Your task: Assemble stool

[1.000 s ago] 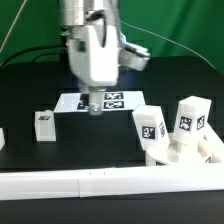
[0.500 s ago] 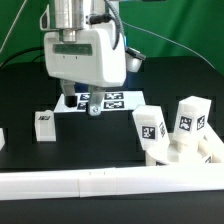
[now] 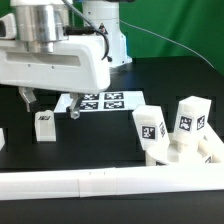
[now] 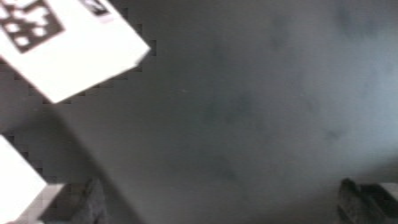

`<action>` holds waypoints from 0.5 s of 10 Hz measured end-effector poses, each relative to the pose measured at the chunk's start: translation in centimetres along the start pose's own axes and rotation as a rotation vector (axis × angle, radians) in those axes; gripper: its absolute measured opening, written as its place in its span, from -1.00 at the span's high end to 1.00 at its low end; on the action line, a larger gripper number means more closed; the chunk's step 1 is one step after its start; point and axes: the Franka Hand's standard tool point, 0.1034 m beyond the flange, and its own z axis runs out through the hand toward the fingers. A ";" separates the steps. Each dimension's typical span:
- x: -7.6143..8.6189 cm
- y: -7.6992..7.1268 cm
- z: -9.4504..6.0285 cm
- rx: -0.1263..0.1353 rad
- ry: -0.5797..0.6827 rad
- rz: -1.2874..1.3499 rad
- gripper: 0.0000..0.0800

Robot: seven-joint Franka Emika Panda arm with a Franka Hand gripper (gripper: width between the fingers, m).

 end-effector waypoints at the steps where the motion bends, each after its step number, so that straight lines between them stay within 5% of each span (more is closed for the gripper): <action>1: 0.0 -0.1 0.0 -0.009 0.006 -0.064 -0.62; 5: -1.1 1.3 1.0 -0.004 -0.078 -0.359 -0.62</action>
Offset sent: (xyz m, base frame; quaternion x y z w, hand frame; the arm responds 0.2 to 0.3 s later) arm 0.0000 0.0000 0.0000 0.0000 0.0000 -0.1296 0.9916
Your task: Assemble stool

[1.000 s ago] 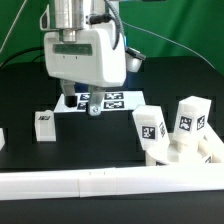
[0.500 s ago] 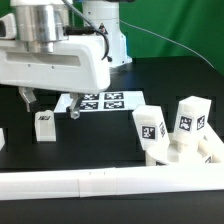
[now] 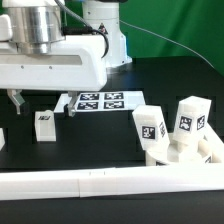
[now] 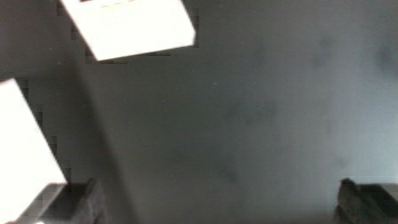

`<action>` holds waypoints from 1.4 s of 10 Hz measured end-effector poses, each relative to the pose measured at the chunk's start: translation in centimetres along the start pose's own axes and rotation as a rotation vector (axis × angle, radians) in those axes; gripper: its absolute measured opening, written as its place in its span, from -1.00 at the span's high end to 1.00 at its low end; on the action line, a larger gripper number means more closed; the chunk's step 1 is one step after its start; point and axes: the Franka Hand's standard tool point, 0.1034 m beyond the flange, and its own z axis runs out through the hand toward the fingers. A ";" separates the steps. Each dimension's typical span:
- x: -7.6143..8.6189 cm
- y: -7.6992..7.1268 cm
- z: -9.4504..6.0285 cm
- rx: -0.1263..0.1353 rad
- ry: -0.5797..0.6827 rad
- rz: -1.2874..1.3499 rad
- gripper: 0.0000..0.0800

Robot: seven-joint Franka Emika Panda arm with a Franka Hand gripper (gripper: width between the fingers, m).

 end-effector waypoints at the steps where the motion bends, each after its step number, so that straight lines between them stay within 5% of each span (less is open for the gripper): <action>1: -0.6 0.3 0.4 0.011 -0.053 -0.086 -0.62; 8: -1.9 -0.5 1.3 0.023 -0.162 -0.188 -0.62; 10: -1.8 0.8 2.5 -0.055 -0.334 -0.072 -0.62; 11: -2.5 1.0 2.8 -0.069 -0.455 -0.018 -0.62; 14: -3.3 1.8 2.8 -0.062 -0.685 0.033 -0.62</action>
Offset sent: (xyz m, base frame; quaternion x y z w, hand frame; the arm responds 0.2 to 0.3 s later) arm -0.0123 0.0227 -0.0019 -0.0002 -0.0099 -0.1037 0.9946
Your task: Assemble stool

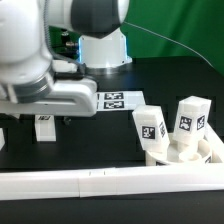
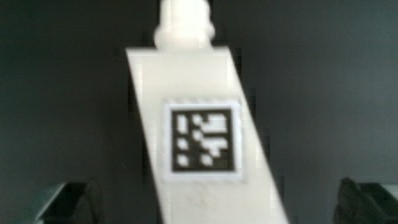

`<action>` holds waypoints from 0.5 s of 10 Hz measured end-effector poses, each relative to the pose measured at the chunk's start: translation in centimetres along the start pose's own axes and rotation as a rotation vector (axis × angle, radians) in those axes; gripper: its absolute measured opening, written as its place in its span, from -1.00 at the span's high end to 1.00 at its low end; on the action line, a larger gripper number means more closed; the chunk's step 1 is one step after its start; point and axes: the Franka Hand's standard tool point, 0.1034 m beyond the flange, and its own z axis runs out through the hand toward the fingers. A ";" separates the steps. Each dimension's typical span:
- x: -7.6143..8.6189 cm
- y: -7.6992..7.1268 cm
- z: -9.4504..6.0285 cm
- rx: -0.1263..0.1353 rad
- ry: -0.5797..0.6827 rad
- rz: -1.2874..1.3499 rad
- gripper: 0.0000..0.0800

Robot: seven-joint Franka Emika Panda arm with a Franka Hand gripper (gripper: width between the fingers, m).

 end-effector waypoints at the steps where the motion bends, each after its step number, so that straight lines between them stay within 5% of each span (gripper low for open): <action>1: -0.2 -0.1 0.2 0.004 -0.061 0.000 -0.62; 4: -2.0 -0.3 1.4 0.061 -0.314 0.007 -0.62; 5: -1.7 -0.2 1.6 0.062 -0.338 0.010 -0.62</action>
Offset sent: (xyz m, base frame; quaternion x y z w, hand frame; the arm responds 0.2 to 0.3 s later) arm -0.0082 0.0165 0.0045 0.0614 -0.2273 -0.0073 0.9719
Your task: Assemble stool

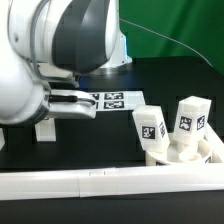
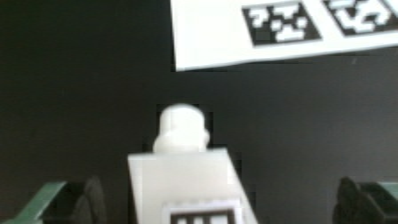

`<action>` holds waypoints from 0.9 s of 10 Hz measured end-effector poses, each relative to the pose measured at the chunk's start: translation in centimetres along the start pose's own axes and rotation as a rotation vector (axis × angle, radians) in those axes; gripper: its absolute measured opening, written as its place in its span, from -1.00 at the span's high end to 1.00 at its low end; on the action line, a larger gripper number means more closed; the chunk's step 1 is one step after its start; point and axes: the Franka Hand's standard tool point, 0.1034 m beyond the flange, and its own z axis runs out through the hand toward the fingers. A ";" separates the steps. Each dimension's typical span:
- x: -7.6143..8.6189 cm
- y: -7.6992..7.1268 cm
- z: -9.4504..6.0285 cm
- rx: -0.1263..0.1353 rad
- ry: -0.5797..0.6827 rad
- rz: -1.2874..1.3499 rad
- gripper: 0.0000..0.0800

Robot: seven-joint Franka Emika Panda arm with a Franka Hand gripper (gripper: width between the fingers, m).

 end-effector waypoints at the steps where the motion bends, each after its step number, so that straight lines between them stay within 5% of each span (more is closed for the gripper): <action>1: 0.1 0.0 -0.1 -0.001 0.009 0.000 -0.62; 9: 1.5 -0.7 -2.0 -0.021 0.118 -0.018 -0.62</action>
Offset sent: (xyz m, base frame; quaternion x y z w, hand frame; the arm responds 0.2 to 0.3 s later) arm 0.0000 0.0000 0.0000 0.0000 0.0000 0.0000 1.0000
